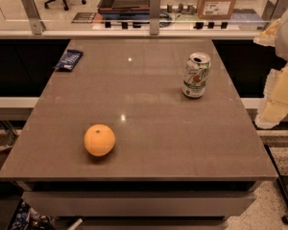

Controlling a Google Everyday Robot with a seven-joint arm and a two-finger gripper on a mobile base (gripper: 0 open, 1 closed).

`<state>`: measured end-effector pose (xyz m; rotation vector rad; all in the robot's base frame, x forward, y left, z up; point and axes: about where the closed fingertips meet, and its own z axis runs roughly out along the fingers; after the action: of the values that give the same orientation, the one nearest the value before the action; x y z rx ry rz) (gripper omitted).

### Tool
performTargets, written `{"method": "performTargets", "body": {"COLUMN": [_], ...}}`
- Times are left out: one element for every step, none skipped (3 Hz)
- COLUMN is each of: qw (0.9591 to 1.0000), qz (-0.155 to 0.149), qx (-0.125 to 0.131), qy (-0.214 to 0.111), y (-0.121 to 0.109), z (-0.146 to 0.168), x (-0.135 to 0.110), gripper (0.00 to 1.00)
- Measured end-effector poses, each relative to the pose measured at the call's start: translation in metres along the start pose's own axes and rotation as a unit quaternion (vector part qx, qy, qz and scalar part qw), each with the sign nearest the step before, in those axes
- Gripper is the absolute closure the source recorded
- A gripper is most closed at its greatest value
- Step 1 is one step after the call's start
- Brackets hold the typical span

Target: Move orange near rxbar blueberry

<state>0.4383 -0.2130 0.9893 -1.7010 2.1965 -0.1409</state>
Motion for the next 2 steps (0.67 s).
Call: {"method": "performTargets", "body": {"qw": [1.0000,0.9997], "qz": [0.000,0.003], "qx": [0.000,-0.005], "qy": [0.000,-0.025], "y": [0.0000,0.0031], "z": [0.0000,0.0010], "x": [0.0000,-0.0029], "gripper": [0.00,0.00]}}
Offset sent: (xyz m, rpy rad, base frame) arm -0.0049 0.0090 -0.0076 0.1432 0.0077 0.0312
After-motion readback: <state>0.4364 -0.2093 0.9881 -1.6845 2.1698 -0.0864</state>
